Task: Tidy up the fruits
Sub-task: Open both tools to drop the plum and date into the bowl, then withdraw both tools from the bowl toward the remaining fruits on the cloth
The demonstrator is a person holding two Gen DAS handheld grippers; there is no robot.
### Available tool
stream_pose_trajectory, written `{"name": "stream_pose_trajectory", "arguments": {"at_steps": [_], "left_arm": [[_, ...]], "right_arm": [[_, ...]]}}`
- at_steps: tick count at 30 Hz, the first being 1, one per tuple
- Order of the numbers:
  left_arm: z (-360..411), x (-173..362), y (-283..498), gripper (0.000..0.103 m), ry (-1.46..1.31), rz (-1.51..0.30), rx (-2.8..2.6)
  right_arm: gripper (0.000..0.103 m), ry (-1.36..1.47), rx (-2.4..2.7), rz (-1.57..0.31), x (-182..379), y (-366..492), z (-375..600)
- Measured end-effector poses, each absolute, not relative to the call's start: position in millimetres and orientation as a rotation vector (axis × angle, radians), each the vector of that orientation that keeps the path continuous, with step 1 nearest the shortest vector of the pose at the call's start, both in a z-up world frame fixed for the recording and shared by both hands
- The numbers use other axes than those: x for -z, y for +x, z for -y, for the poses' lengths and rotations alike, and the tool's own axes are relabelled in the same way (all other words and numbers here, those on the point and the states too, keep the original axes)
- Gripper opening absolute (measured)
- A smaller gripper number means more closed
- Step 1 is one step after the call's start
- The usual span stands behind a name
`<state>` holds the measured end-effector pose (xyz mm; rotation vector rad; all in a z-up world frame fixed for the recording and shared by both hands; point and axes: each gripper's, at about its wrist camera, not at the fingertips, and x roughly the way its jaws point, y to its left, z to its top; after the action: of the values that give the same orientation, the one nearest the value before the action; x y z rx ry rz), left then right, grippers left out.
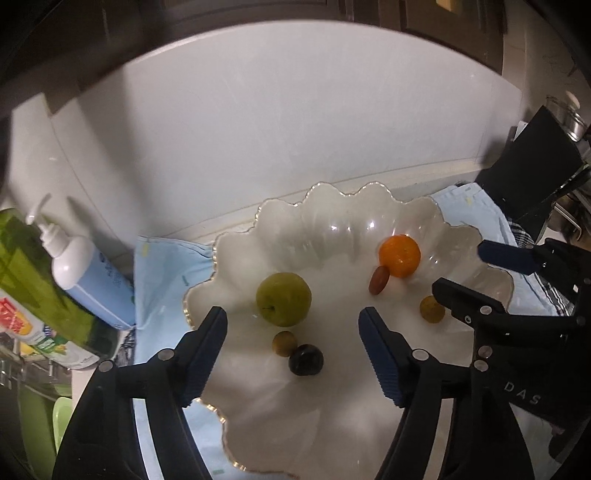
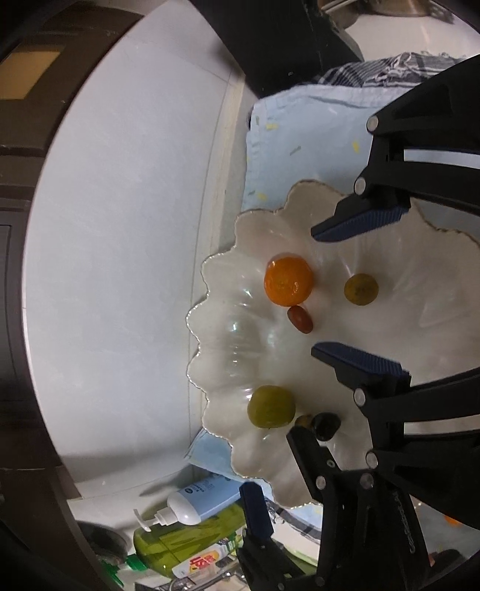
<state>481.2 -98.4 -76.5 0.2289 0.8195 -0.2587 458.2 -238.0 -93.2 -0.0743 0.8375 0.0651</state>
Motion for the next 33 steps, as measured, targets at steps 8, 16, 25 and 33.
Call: {"name": "stream_pose_trajectory", "arguments": {"at_steps": [8, 16, 25, 33], "left_arm": [[86.7, 51.7, 447.5, 0.080, 0.230, -0.747, 0.226], [69.8, 27.0, 407.2, 0.083, 0.194, -0.677, 0.224], [51.4, 6.7, 360.1, 0.083, 0.160, -0.627, 0.228], [32.8, 1.5, 322.3, 0.085, 0.130, -0.609, 0.220]], "right_arm": [[0.062, -0.073, -0.062, -0.786, 70.6, 430.6, 235.3], [0.062, -0.073, -0.080, -0.713, 46.5, 391.9, 227.4], [0.062, -0.095, -0.086, -0.635, 23.7, 347.8, 215.1], [0.062, -0.097, -0.096, -0.592, 11.9, 307.6, 202.4]]}}
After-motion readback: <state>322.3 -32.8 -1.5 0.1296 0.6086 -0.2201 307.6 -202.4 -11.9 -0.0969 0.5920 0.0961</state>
